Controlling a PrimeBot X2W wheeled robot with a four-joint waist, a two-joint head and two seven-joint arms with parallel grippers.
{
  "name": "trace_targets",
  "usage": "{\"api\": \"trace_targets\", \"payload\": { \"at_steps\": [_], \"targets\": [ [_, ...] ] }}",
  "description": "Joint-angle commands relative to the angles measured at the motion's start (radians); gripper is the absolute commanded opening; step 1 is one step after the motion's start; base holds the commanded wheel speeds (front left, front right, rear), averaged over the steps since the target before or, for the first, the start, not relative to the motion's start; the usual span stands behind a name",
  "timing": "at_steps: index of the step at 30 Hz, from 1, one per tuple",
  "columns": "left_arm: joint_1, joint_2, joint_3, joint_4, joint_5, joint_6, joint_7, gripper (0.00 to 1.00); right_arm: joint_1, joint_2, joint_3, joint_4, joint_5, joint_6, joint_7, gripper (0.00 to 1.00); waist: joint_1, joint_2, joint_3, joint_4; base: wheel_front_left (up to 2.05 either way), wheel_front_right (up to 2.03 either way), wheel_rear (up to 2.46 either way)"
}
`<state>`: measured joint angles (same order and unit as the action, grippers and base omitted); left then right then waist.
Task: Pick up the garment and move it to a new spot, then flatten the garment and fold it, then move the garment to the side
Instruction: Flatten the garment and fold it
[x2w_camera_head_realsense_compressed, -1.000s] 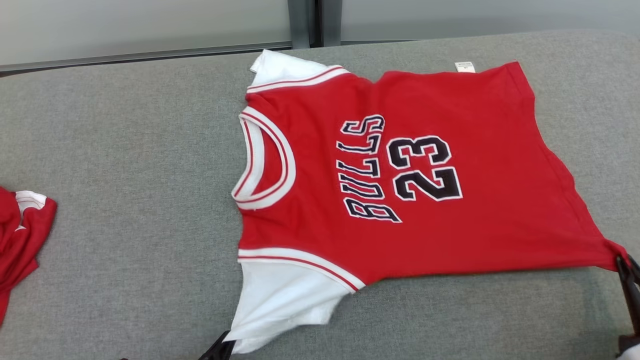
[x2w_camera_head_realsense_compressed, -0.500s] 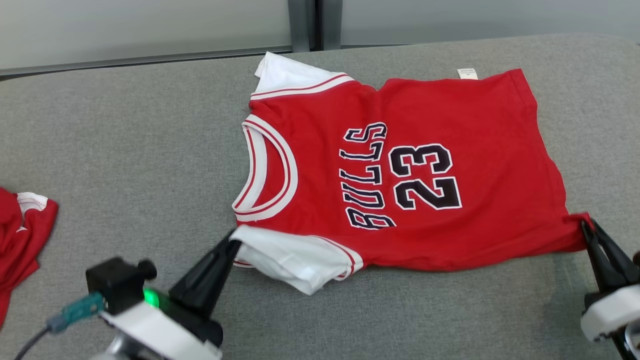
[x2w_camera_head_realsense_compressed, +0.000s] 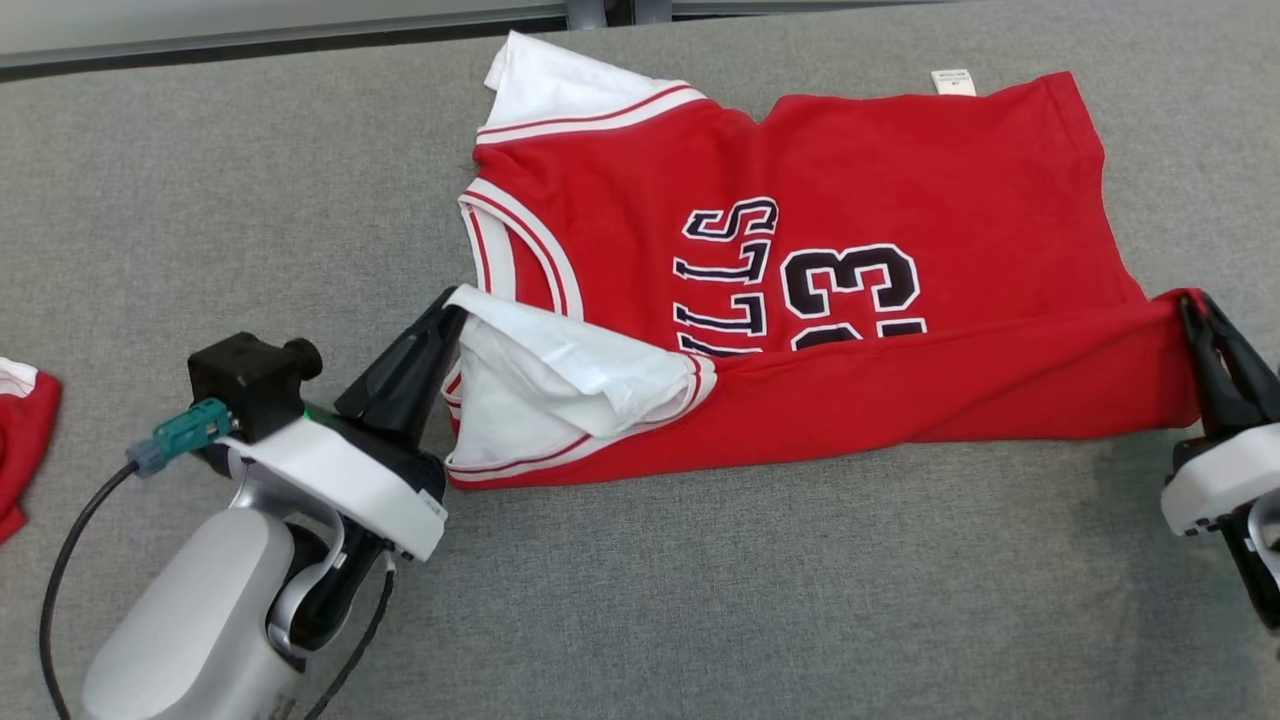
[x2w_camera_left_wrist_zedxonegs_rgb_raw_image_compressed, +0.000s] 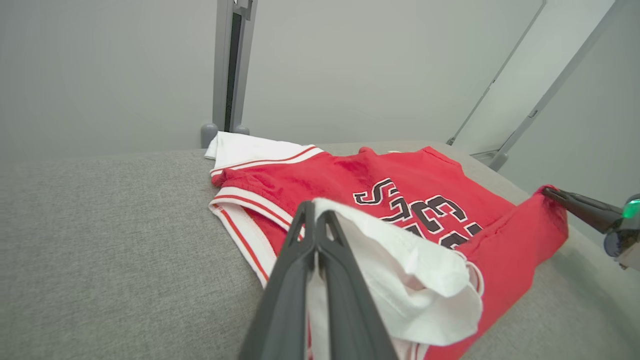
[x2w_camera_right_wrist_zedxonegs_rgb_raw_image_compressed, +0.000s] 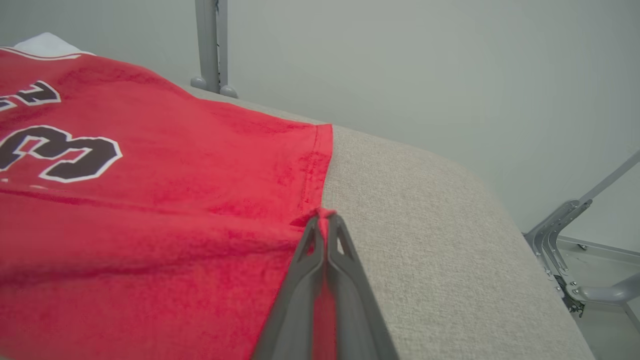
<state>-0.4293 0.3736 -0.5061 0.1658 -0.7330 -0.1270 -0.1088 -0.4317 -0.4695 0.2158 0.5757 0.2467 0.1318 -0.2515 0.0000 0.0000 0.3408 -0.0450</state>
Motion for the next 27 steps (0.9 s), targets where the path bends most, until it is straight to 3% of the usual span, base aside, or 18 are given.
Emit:
{"api": "trace_targets", "payload": {
  "at_steps": [1, 4, 5, 6, 7, 12, 18, 22, 27],
  "targets": [
    [-0.031, 0.004, -0.011, 0.020, -0.002, -0.005, -0.014, 0.00, -0.020, 0.005, 0.012, 0.017, 0.003, -0.002, -0.006, 0.00, 0.0000, 0.0000, 0.008, 0.000, 0.00, 0.00, 0.00],
    [-0.075, 0.001, -0.042, 0.078, -0.007, -0.004, -0.040, 0.00, -0.056, 0.013, 0.040, 0.060, 0.015, -0.002, -0.010, 0.00, 0.0000, 0.0000, 0.018, 0.001, 0.00, 0.00, 0.00],
    [-0.086, -0.002, -0.047, 0.100, -0.012, -0.004, -0.049, 0.25, -0.068, 0.016, 0.048, 0.073, 0.017, -0.002, -0.011, 0.13, 0.0000, 0.0000, 0.020, 0.001, 0.00, 0.00, 0.00],
    [-0.098, -0.004, -0.053, 0.119, -0.014, -0.004, -0.060, 0.82, -0.077, 0.019, 0.054, 0.081, 0.020, -0.002, -0.013, 0.48, 0.0000, 0.0000, 0.021, 0.001, 0.00, 0.00, 0.00],
    [-0.106, -0.008, -0.053, 0.137, -0.018, -0.004, -0.072, 1.00, -0.086, 0.021, 0.052, 0.086, 0.022, -0.002, -0.014, 1.00, 0.0000, 0.0000, 0.021, 0.001, 0.00, 0.00, 0.00],
    [-0.078, -0.017, -0.040, 0.180, -0.019, 0.000, -0.120, 1.00, -0.074, 0.027, 0.001, 0.028, 0.010, -0.002, -0.015, 1.00, 0.0000, 0.0000, 0.009, -0.007, 0.00, 0.00, 0.00],
    [0.073, 0.006, -0.041, 0.129, -0.030, 0.031, -0.135, 1.00, 0.043, 0.057, -0.103, -0.089, -0.026, -0.002, -0.015, 1.00, 0.0000, 0.0000, -0.020, -0.020, 0.00, 0.00, 0.00],
    [0.153, 0.022, -0.076, 0.099, -0.054, 0.028, -0.074, 1.00, 0.112, 0.075, -0.150, -0.134, -0.040, -0.002, -0.013, 1.00, 0.0000, 0.0000, -0.026, -0.021, 0.00, 0.00, 0.00],
    [0.139, 0.038, -0.102, 0.122, -0.061, 0.027, -0.004, 1.00, 0.148, 0.092, -0.154, -0.144, -0.032, -0.002, -0.013, 1.00, 0.0000, 0.0000, -0.022, -0.024, 0.00, 0.00, 0.00]
  ]
}}
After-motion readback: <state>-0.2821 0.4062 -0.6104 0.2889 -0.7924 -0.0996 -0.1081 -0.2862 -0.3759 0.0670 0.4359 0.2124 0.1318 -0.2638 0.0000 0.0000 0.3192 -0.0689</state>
